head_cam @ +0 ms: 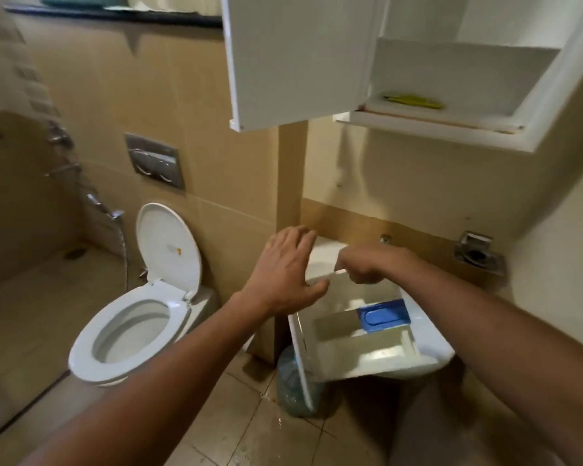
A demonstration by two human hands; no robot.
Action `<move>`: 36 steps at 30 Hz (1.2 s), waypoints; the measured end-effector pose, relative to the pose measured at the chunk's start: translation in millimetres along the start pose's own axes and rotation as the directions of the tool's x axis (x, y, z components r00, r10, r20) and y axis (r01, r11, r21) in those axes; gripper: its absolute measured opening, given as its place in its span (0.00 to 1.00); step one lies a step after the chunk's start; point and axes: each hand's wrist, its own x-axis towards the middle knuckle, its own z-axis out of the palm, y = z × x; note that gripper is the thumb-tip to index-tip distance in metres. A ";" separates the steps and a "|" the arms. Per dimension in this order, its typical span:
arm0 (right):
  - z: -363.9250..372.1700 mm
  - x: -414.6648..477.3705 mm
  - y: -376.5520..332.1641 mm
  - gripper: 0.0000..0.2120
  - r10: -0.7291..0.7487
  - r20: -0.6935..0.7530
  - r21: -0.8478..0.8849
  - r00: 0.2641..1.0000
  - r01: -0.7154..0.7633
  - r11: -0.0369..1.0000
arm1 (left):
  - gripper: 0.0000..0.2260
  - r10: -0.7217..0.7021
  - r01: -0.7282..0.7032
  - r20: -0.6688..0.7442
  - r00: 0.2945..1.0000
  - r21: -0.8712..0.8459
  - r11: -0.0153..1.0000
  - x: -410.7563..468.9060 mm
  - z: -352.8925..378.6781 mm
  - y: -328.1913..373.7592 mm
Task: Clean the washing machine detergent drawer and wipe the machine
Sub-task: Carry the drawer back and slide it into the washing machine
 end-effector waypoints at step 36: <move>96.1 44.2 -612.5 0.32 -0.424 -0.063 0.998 0.904 0.053 -0.036 | 0.16 -0.862 0.712 0.479 0.168 -0.663 -0.230 -578.5 -154.9 -283.1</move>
